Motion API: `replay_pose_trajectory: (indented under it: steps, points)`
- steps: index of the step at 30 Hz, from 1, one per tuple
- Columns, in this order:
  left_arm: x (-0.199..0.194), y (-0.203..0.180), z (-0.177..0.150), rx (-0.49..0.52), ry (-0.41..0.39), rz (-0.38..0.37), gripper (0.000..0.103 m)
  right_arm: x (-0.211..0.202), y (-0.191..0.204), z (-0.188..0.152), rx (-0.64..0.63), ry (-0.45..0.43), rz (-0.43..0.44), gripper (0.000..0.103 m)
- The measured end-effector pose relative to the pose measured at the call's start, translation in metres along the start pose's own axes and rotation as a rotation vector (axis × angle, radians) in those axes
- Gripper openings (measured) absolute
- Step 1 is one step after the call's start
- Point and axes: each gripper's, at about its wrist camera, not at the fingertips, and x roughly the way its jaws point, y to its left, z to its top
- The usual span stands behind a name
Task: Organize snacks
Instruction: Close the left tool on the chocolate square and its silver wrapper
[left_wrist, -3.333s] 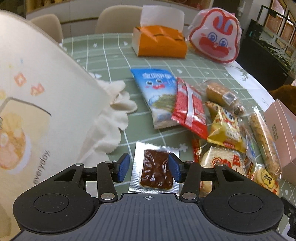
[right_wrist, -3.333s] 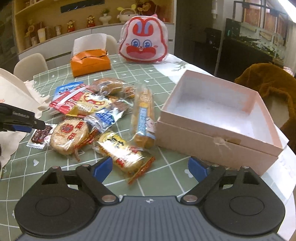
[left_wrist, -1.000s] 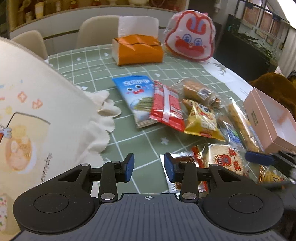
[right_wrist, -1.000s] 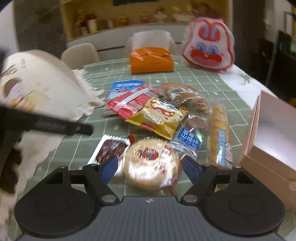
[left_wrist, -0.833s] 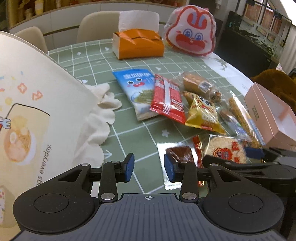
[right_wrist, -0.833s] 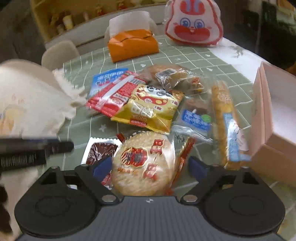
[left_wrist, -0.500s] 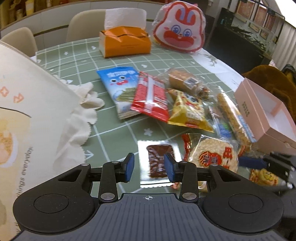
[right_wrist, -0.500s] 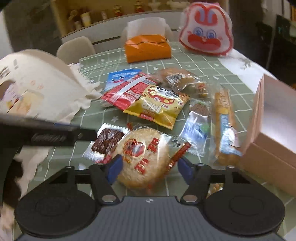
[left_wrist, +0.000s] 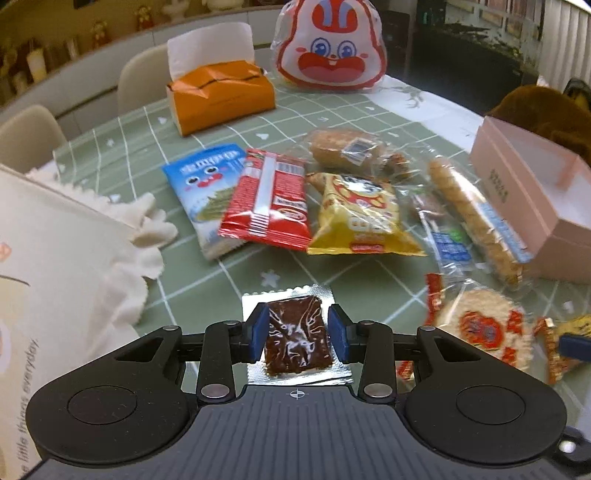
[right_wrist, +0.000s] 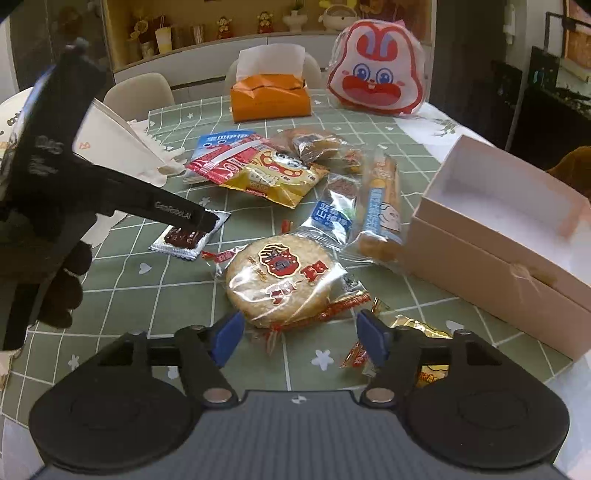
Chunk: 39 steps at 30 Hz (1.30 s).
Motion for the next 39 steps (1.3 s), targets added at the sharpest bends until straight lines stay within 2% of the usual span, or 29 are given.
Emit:
replay_pose_trajectory:
  steps: [5, 7, 12, 14, 17, 19, 21, 25, 28, 33, 34, 38, 39]
  points:
    - [0.001, -0.004, -0.003, 0.050, -0.014, 0.011, 0.043, -0.002, 0.001, -0.011, 0.016, -0.004, 0.005, 0.075]
    - [0.001, -0.005, -0.003, 0.055, -0.010, -0.008, 0.053, 0.002, 0.003, -0.016, 0.009, 0.007, -0.003, 0.075]
    - [0.000, -0.008, -0.005, 0.069, -0.007, -0.058, 0.064, 0.007, 0.014, -0.023, -0.022, 0.009, -0.025, 0.081]
    - [-0.006, -0.001, -0.006, 0.024, -0.027, -0.085, 0.063, 0.008, 0.015, -0.024, -0.030, 0.006, -0.021, 0.085]
    - [-0.012, 0.010, -0.009, -0.028, -0.058, -0.005, 0.059, 0.009, 0.016, -0.025, -0.035, 0.003, -0.015, 0.088]
    - [-0.011, 0.021, -0.009, -0.092, -0.052, -0.032, 0.059, 0.009, 0.016, -0.025, -0.037, 0.002, -0.012, 0.090]
    - [-0.010, 0.024, -0.007, -0.112, -0.041, -0.079, 0.059, 0.009, 0.016, -0.026, -0.040, -0.004, -0.009, 0.091]
    - [0.000, 0.010, -0.006, -0.045, -0.010, -0.086, 0.059, 0.009, 0.018, -0.029, -0.042, -0.018, -0.008, 0.093]
    - [0.005, -0.002, -0.007, 0.012, -0.021, -0.055, 0.062, 0.008, 0.018, -0.031, -0.047, -0.022, -0.004, 0.095]
    - [0.008, -0.003, -0.007, 0.017, -0.036, -0.068, 0.061, 0.008, 0.017, -0.032, -0.052, -0.019, 0.009, 0.100]
    - [0.007, -0.003, -0.009, 0.022, -0.042, -0.072, 0.057, 0.008, 0.017, -0.032, -0.053, -0.017, 0.011, 0.100]
    - [-0.007, 0.002, -0.025, 0.043, -0.048, -0.083, 0.055, 0.008, 0.016, -0.028, -0.066, 0.009, 0.027, 0.100]
    - [-0.010, 0.003, -0.028, 0.047, -0.046, -0.087, 0.055, 0.007, 0.014, -0.025, -0.072, 0.026, 0.038, 0.094]
